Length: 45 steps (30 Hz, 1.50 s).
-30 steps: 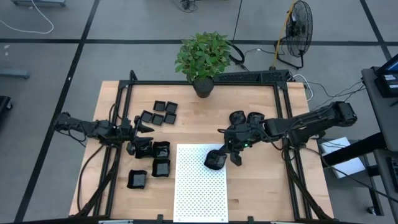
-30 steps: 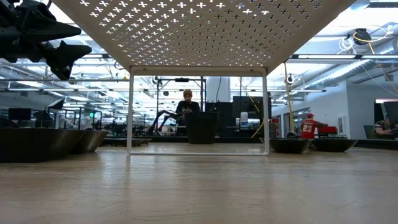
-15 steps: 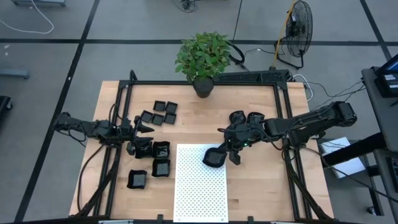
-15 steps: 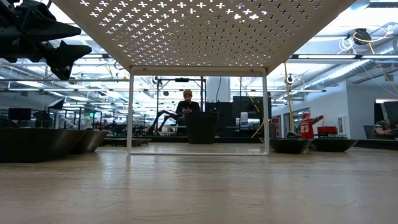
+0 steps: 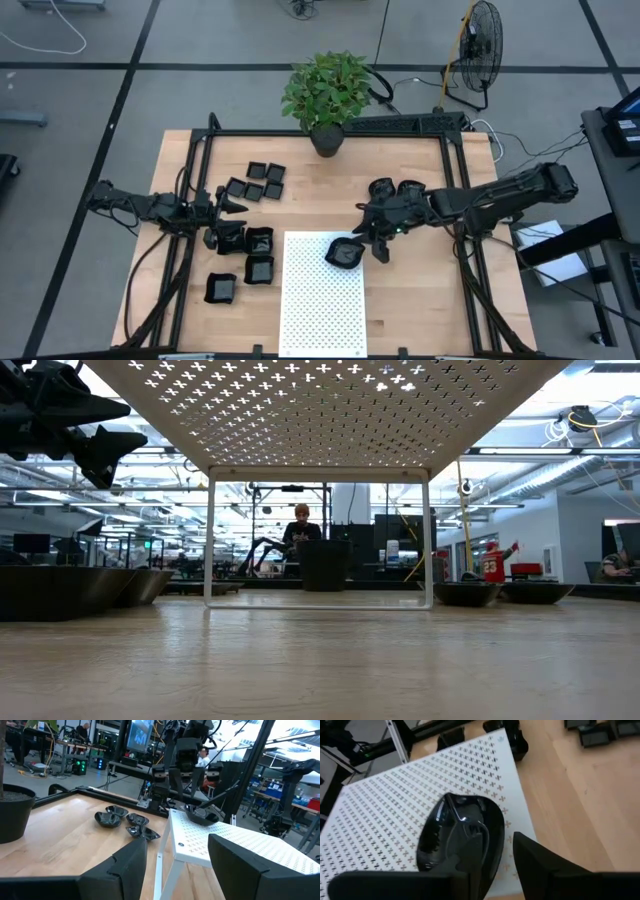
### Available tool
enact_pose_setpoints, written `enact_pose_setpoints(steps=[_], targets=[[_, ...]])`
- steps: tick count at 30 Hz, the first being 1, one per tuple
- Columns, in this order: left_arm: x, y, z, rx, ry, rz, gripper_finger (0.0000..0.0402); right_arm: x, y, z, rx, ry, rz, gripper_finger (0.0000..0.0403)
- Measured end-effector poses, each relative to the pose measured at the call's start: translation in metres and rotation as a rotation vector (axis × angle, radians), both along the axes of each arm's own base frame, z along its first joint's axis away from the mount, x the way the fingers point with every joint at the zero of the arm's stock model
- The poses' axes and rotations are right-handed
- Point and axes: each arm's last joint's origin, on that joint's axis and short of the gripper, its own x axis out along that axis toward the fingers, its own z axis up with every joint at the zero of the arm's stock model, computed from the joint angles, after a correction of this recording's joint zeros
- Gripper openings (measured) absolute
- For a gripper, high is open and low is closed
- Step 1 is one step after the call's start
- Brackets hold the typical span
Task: Pick & Place Mini shaped plates
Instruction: Stack the leaf shaped plate on top of the leaf shaped plate on the shelf
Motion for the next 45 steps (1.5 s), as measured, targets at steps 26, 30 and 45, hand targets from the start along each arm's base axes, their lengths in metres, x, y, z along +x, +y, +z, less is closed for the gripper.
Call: enact_pose_setpoints(steps=[26,30,45], targets=[[0.0,0.0,0.0,0.0,0.0,0.0,0.0214,-0.082,-0.078,-0.012,-0.205,0.579,-0.756,0.0105],[0.0,0.0,0.0,0.0,0.0,0.0,0.0214,-0.088,-0.092,-0.014,-0.195,0.626,-0.829,0.0105],[0.0,0.0,0.0,0.0,0.0,0.0,0.0214,-0.124,-0.126,-0.086,-0.099,0.822,-0.993,0.015]])
